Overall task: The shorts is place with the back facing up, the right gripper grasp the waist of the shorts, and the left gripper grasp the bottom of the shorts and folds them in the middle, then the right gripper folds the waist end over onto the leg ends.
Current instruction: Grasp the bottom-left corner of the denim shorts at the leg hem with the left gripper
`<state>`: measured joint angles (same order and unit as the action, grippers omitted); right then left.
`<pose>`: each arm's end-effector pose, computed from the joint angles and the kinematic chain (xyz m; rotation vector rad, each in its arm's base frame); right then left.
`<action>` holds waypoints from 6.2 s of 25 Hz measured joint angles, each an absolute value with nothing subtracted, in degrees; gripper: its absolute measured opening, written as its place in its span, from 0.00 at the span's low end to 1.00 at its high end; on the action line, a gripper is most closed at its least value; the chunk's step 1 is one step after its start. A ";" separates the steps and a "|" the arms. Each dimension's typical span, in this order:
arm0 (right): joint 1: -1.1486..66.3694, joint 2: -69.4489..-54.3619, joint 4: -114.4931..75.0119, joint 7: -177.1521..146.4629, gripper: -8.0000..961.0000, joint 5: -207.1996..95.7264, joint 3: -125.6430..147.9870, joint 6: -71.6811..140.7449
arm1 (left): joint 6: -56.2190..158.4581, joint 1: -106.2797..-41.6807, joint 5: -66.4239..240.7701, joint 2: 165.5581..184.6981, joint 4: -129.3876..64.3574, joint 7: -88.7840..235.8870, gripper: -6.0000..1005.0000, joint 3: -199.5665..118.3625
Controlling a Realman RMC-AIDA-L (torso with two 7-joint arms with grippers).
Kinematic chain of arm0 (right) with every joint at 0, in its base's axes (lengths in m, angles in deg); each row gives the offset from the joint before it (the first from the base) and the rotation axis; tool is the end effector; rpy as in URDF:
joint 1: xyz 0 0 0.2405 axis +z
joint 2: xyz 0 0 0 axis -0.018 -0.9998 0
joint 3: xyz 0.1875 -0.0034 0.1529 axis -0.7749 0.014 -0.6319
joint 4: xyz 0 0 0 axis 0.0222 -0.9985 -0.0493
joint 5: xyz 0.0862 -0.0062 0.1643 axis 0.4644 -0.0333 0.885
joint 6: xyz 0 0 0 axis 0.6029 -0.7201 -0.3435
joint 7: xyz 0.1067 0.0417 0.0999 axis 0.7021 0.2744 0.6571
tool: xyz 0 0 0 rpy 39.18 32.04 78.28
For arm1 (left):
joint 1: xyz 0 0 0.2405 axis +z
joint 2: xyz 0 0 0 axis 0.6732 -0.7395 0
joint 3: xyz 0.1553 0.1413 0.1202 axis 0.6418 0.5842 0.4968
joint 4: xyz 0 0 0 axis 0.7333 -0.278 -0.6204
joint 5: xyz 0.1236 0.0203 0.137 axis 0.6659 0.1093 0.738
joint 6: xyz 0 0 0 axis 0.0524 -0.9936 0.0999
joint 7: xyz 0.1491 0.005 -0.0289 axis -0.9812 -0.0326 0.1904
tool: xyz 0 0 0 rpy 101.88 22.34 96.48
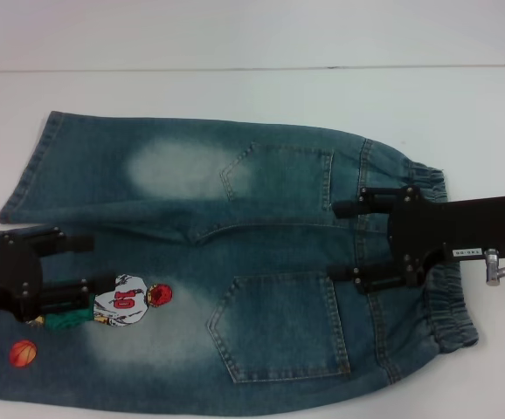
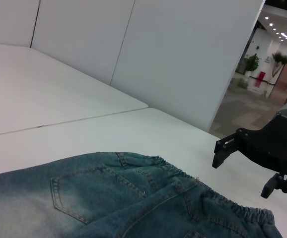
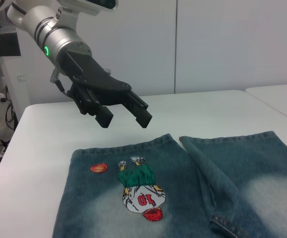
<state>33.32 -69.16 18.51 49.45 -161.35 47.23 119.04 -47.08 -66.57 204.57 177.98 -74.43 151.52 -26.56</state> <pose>0.2182 0.3008 -0.0118 -2.9127 0.1752 0.5463 -0.2795 0.2547 0.0436 -2.6799 -0.7681 -0.7144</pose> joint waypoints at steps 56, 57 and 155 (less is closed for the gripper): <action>34.17 -68.88 20.63 49.65 0.92 -161.80 47.42 119.30 | -54.57 -73.10 234.40 176.67 -102.27 200.26 0.78 -15.54; 34.17 -68.86 20.76 49.72 0.92 -161.81 47.59 119.31 | -54.39 -73.00 234.93 176.67 -102.29 200.24 0.78 -15.52; 33.55 -69.15 22.13 50.22 0.92 -161.27 49.36 121.99 | -46.13 -70.74 237.61 176.67 -92.38 194.36 0.70 -10.39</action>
